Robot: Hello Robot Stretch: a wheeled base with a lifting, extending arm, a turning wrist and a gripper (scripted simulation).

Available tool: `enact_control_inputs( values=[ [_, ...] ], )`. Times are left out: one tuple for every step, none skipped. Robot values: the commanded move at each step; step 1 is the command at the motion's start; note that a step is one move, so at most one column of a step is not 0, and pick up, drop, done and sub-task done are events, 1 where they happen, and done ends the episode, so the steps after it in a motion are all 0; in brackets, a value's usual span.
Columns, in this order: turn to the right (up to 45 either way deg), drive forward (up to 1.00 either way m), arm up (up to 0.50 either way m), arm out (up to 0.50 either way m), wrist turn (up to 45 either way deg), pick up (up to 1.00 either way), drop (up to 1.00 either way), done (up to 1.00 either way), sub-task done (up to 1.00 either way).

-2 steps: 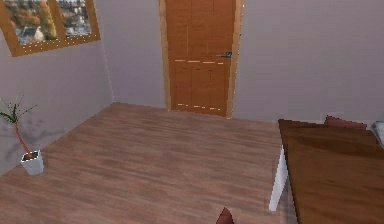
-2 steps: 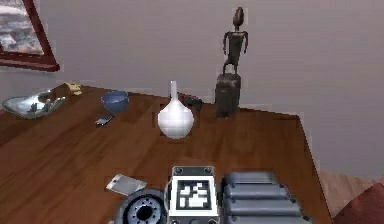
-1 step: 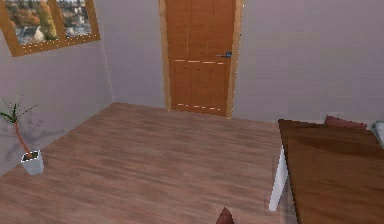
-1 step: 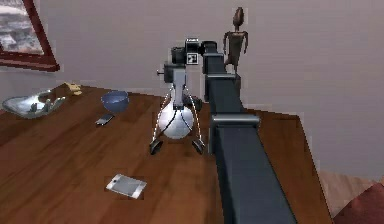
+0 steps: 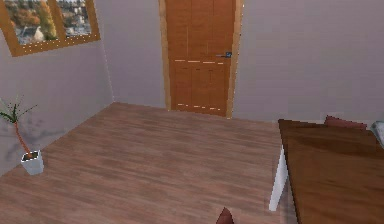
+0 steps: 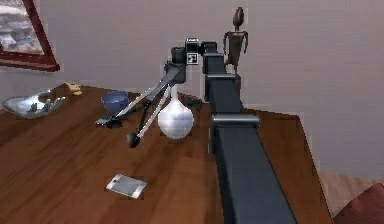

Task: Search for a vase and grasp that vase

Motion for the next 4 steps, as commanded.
enact_control_inputs(
  values=[
    [0.0,0.0,0.0,0.0,45.0,0.0,0.0,0.0,0.0],
    [0.0,0.0,0.0,0.0,45.0,0.0,0.0,0.0,0.0],
    [0.0,0.0,0.0,0.0,33.0,0.0,0.0,0.0,0.0],
    [0.0,0.0,-0.24,0.0,0.0,0.0,0.0,0.0,0.0]
  ],
)
